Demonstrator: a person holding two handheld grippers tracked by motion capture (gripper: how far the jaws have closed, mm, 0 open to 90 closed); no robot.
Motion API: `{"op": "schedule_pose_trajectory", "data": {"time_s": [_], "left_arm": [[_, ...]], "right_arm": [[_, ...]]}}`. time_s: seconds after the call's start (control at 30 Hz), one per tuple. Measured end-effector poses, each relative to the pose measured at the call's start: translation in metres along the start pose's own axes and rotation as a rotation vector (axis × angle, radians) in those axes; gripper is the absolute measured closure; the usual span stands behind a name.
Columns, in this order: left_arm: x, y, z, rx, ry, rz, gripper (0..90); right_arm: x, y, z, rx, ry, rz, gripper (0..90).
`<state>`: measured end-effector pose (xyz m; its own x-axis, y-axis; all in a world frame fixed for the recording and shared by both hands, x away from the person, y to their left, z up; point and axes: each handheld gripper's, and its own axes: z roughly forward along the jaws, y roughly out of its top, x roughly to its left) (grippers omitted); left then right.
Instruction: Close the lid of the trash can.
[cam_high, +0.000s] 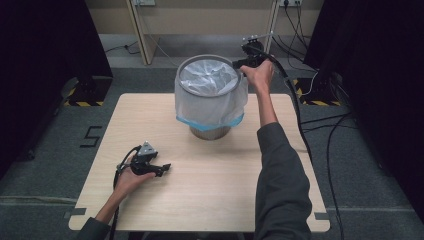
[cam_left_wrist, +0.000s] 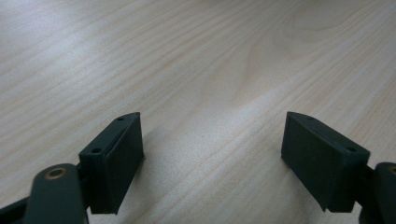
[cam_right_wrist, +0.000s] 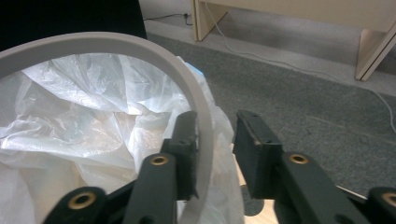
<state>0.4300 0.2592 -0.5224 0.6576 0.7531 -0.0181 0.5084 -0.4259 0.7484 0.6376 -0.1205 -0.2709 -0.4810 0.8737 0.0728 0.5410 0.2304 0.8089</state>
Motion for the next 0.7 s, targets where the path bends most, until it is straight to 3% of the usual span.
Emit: {"op": "schedule_pose_trajectory", "data": {"time_s": [0.17,0.27,0.37,0.57,0.7], "left_arm": [[0.002,0.002,-0.004,-0.005,-0.003,-0.044,20.3],[0.003,0.012,-0.014,-0.048,-0.015,-0.053,20.4],[0.005,0.030,-0.027,-0.111,-0.038,-0.071,20.3],[0.012,0.075,-0.041,-0.162,-0.089,-0.073,20.2],[0.023,0.112,-0.053,-0.199,-0.098,-0.087,20.0]], "right_arm": [[0.000,-0.005,-0.008,-0.015,0.021,-0.013,62.3],[-0.003,-0.010,-0.008,-0.013,0.025,-0.028,61.6],[-0.004,-0.014,-0.007,-0.013,0.036,-0.049,60.3],[-0.004,-0.018,-0.003,-0.012,0.075,-0.073,64.7],[-0.006,-0.017,-0.005,-0.026,0.062,-0.054,55.5]]}}
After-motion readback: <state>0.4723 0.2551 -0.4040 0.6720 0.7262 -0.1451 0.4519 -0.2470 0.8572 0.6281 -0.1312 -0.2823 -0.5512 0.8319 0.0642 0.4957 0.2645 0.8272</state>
